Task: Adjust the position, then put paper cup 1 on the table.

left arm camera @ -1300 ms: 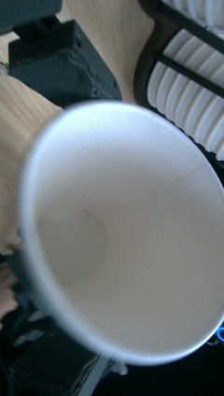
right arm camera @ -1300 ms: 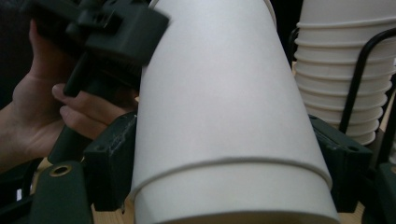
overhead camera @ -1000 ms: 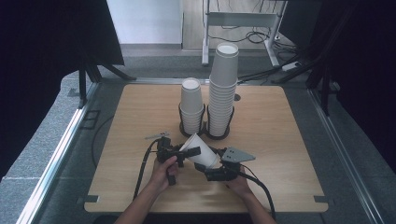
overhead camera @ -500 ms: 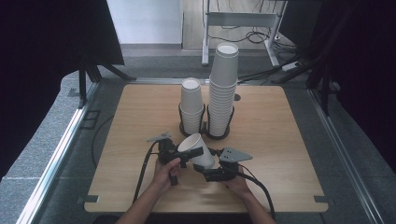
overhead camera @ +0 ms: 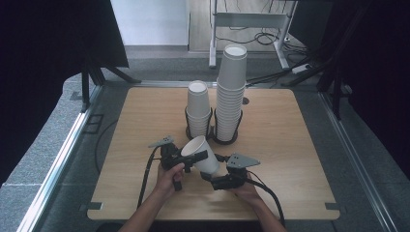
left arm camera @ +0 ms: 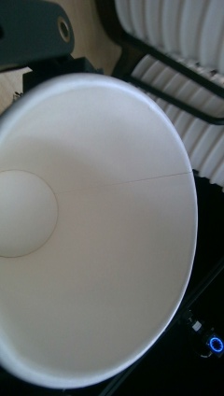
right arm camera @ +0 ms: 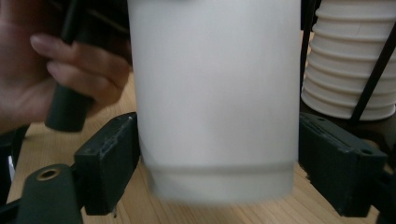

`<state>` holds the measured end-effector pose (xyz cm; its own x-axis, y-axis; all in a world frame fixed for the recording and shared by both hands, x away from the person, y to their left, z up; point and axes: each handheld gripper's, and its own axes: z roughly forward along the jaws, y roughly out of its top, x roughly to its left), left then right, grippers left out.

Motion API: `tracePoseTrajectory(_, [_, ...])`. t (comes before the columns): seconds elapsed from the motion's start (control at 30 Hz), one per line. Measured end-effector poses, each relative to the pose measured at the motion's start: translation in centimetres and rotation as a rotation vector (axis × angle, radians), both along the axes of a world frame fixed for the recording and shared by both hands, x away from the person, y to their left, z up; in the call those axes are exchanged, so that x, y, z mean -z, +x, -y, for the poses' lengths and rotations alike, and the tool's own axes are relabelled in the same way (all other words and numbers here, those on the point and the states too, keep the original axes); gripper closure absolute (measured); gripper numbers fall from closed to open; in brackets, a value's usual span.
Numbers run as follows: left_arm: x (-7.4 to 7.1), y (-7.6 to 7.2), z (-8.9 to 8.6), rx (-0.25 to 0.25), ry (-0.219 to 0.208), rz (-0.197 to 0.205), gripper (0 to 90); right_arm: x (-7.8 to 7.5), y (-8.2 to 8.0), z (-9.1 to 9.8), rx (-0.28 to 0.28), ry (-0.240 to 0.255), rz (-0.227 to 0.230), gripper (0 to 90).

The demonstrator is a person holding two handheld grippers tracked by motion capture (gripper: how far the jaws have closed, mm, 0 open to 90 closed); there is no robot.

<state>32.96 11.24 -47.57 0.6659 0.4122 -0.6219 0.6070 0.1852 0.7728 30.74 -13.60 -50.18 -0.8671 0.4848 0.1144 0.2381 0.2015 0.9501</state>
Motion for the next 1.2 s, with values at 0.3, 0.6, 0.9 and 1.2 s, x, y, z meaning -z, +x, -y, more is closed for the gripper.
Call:
tracePoseTrajectory(0.3, [-1.3, -0.4, -0.9, -0.030, 0.025, 0.055, 13.2, 0.2, 0.0, 0.2, 0.003, -0.036, -0.013, 13.7])
tracePoseTrajectory(0.6, [-1.6, -0.4, -1.5, -0.047, 0.037, 0.066, 13.2, 0.4, 0.1, 0.8, 0.003, -0.099, -0.029, 13.5])
tracePoseTrajectory(0.9, [-1.8, -0.5, -2.0, -0.073, 0.080, 0.092, 13.2, 0.3, 0.1, 1.4, 0.021, -0.101, -0.024, 13.7])
tracePoseTrajectory(1.2, [-2.1, -0.5, -2.7, -0.118, 0.123, 0.112, 13.1, 0.4, 0.2, 1.6, 0.033, -0.115, -0.023, 14.0])
